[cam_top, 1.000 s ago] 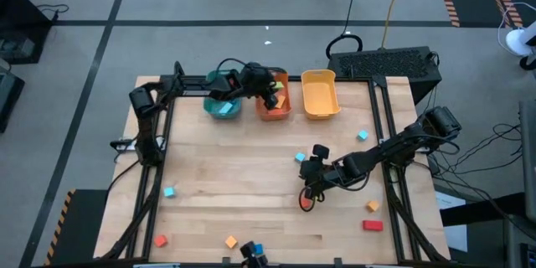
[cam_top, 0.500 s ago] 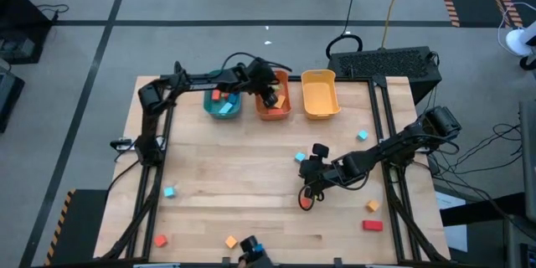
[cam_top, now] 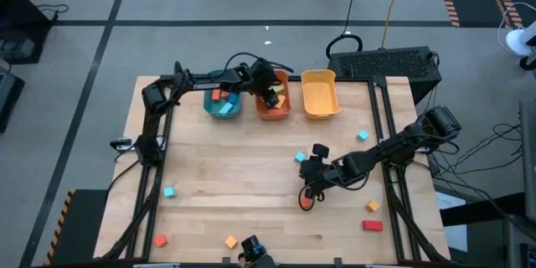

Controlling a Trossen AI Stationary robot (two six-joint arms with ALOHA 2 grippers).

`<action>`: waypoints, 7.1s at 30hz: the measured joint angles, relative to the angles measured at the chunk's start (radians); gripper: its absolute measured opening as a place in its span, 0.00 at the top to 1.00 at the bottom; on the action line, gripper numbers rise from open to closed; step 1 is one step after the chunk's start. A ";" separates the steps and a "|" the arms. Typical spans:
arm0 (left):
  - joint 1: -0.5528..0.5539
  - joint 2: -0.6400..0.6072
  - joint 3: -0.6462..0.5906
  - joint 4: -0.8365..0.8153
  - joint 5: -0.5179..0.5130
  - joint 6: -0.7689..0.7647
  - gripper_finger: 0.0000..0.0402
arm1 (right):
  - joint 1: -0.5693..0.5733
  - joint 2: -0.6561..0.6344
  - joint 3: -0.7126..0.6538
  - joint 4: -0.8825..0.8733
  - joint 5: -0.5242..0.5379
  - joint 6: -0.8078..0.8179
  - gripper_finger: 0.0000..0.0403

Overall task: Sort blocks by size
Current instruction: Put the red thick rectangular block into the orange bin

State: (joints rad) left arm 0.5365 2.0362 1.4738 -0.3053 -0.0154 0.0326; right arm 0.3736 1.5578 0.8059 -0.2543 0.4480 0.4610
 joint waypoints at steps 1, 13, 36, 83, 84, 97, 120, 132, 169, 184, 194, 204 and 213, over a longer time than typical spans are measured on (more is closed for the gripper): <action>0.000 -0.002 0.000 -0.001 0.001 0.000 0.53 | 0.000 0.000 0.000 -0.001 0.000 -0.001 0.59; -0.076 -0.106 0.000 -0.058 0.014 0.053 0.54 | 0.004 0.000 0.000 -0.160 -0.013 0.030 0.59; -0.514 -0.154 -0.020 0.117 -0.061 0.061 0.53 | 0.251 0.000 0.181 -0.840 -0.446 0.259 0.59; -0.816 -0.153 -0.246 0.517 -0.231 -0.001 0.53 | 0.754 0.002 0.012 -0.472 -0.491 0.894 0.61; -0.821 -0.153 -0.246 0.530 -0.230 0.002 0.53 | 0.754 0.002 0.007 -0.472 -0.474 0.893 0.62; -0.825 -0.112 -0.246 0.602 -0.136 0.024 0.53 | 0.648 0.002 0.001 -0.448 -0.122 0.674 0.71; -0.704 -0.066 -0.245 0.635 -0.093 -0.659 0.53 | 0.279 0.002 0.001 -0.303 0.336 0.109 0.71; -0.646 -0.066 -0.245 0.558 -0.085 -0.683 0.31 | 0.138 0.002 0.001 -0.157 0.377 -0.115 0.71; -0.555 -0.069 -0.244 0.547 -0.048 -0.624 0.64 | 0.025 0.003 0.001 -0.008 0.450 -0.372 0.65; -0.491 -0.085 -0.245 0.515 -0.040 -0.573 0.65 | 0.010 0.003 0.002 -0.145 0.471 -0.125 0.42; -0.436 -0.093 -0.245 0.514 -0.040 -0.566 0.65 | 0.010 0.002 0.002 -0.473 0.491 0.291 0.37; -0.379 -0.153 -0.204 0.401 -0.018 -0.473 0.65 | 0.060 0.002 0.002 -0.561 0.495 0.493 0.36; -0.337 -0.205 -0.204 0.349 -0.048 -0.411 0.65 | 0.079 0.002 -0.038 -0.419 0.435 0.491 0.36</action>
State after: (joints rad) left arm 0.1995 1.8309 1.2703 0.0437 -0.0633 -0.3784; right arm 0.4530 1.5597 0.7684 -0.6733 0.8826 0.9520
